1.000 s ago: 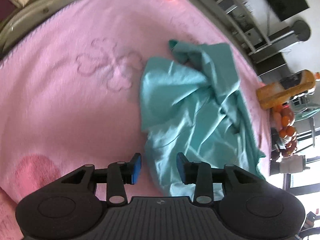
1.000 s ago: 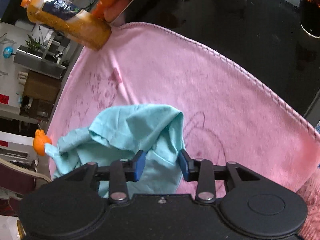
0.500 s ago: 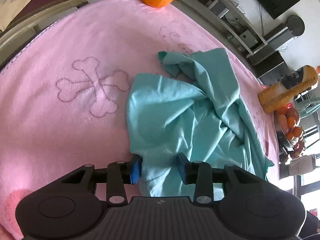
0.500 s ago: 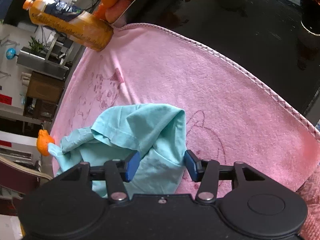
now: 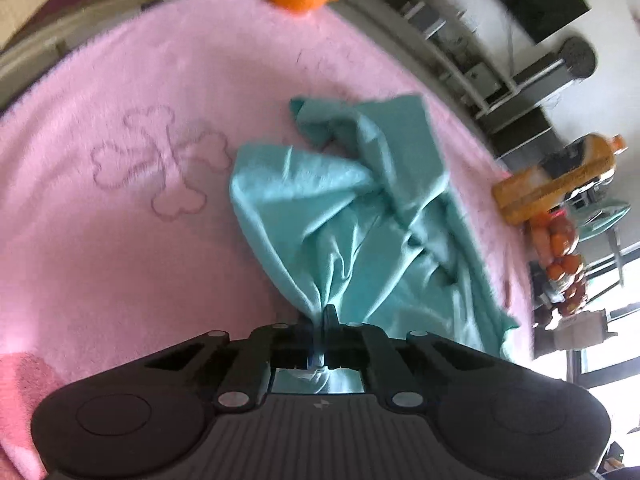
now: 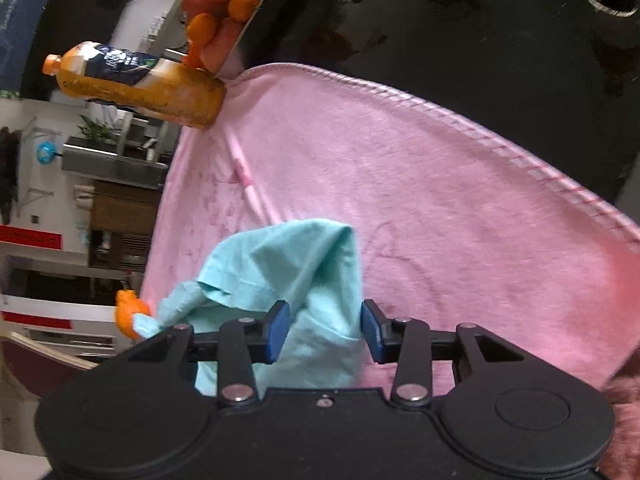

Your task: Fold clothes

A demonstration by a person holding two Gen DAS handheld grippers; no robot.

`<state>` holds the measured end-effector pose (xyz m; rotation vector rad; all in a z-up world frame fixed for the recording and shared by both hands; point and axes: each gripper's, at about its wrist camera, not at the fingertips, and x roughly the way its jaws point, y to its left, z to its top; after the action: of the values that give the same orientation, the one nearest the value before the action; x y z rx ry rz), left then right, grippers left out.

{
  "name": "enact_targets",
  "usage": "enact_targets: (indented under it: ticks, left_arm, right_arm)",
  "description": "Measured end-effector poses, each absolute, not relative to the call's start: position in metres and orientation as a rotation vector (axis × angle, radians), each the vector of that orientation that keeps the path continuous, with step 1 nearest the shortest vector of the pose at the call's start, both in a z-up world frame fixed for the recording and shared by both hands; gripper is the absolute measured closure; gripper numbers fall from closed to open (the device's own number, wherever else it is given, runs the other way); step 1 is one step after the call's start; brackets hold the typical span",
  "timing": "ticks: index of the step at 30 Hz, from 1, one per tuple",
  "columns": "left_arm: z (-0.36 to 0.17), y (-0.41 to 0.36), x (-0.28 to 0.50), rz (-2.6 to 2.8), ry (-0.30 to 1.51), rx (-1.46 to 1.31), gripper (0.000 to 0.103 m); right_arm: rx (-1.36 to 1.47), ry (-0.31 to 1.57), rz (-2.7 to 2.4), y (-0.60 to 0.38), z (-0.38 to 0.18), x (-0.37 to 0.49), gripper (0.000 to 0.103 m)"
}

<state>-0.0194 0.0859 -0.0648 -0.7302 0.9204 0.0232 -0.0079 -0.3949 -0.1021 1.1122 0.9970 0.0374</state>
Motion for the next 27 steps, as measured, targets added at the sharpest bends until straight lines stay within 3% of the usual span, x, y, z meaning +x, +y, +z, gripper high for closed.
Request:
enact_targets:
  ticks: [5, 11, 20, 25, 27]
  left_arm:
    - [-0.063, 0.088, -0.023, 0.023, 0.914, -0.735, 0.101]
    - [-0.065, 0.089, -0.022, 0.024, 0.934, -0.738, 0.101]
    - [-0.072, 0.088, -0.021, 0.03, 0.956, -0.74, 0.101]
    - [-0.066, 0.09, -0.022, 0.02, 0.943, -0.771, 0.097]
    - [-0.058, 0.094, -0.024, 0.017, 0.92, -0.791, 0.097]
  right_arm:
    - [1.23, 0.957, 0.101, -0.387, -0.107, -0.021, 0.066]
    - [1.172, 0.867, -0.043, -0.384, -0.11, -0.051, 0.069]
    - [1.301, 0.987, 0.175, -0.373, -0.129, -0.042, 0.069]
    - [1.147, 0.868, 0.067, -0.369, -0.111, -0.039, 0.068]
    - [1.125, 0.895, 0.078, -0.363, -0.114, -0.035, 0.074]
